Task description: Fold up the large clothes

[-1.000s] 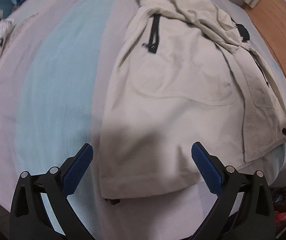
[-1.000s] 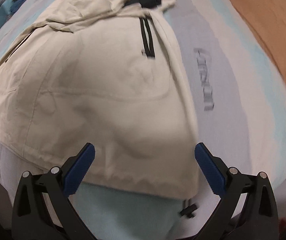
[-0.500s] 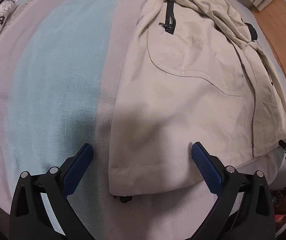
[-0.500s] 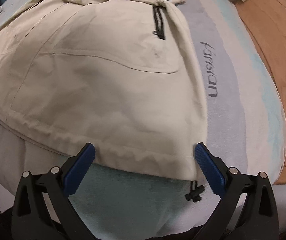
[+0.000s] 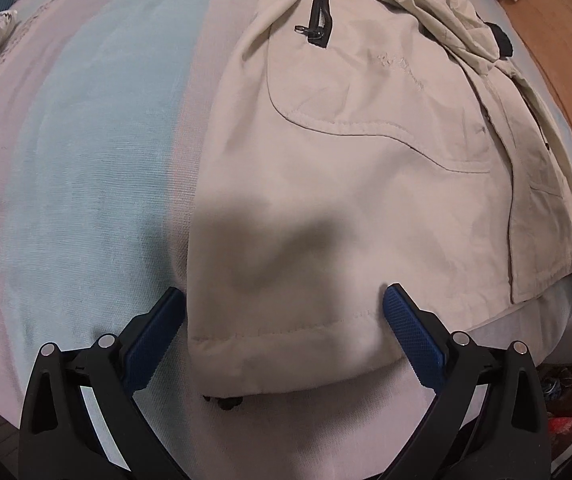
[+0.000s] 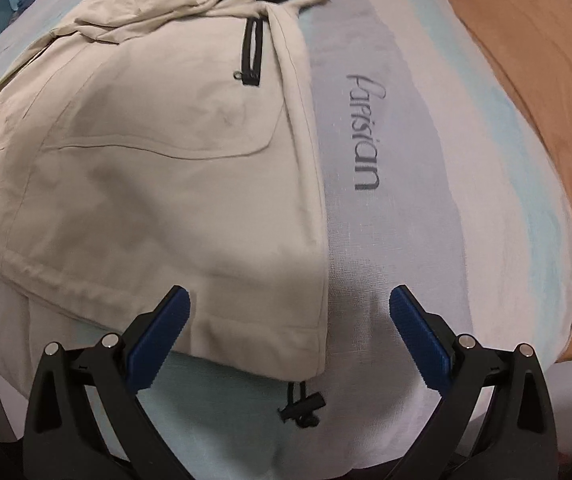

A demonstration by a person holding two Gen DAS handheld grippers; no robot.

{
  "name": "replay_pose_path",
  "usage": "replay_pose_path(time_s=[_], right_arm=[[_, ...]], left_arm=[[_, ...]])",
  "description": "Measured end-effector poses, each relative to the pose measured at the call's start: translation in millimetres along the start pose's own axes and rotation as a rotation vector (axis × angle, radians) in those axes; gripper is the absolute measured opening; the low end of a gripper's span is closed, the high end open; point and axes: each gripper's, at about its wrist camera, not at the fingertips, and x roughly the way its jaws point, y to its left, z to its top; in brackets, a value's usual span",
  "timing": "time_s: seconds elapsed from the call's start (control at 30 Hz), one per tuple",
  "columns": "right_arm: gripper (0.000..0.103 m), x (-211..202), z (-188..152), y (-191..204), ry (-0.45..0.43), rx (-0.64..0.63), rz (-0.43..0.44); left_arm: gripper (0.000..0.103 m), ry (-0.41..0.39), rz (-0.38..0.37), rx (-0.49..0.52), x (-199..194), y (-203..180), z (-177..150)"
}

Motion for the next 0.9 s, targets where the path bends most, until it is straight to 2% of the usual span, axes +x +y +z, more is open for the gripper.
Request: replay_pose_path(time_s=[0.13, 0.2, 0.27, 0.4, 0.53, 0.6, 0.77, 0.9], right_arm=[[0.095, 12, 8, 4, 0.016, -0.016, 0.041], [0.087, 18, 11, 7, 0.036, 0.001, 0.077], [0.084, 20, 12, 11, 0.048, 0.013, 0.09], [0.083, 24, 11, 15, 0.055, 0.021, 0.092], [0.083, 21, 10, 25, 0.05, 0.003, 0.107], [0.083, 21, 8, 29, 0.047, 0.0, 0.108], [0.076, 23, 11, 30, 0.046, 0.06, 0.139], [0.072, 21, 9, 32, 0.037, 0.071, 0.136]], left_arm=[[0.097, 0.005, 0.011, 0.005, 4, -2, 1], [0.097, 0.004, 0.014, 0.004, 5, -1, 2], [0.098, -0.004, 0.029, 0.005, 5, 0, 4], [0.097, -0.01, 0.031, -0.03, 6, 5, 12], [0.093, -0.017, 0.031, -0.015, 3, 3, 13], [0.088, -0.018, 0.031, -0.025, 1, 6, 11], [0.056, -0.027, -0.013, -0.139, -14, 27, 6], [0.042, -0.008, 0.018, -0.084, -18, 21, 2]])
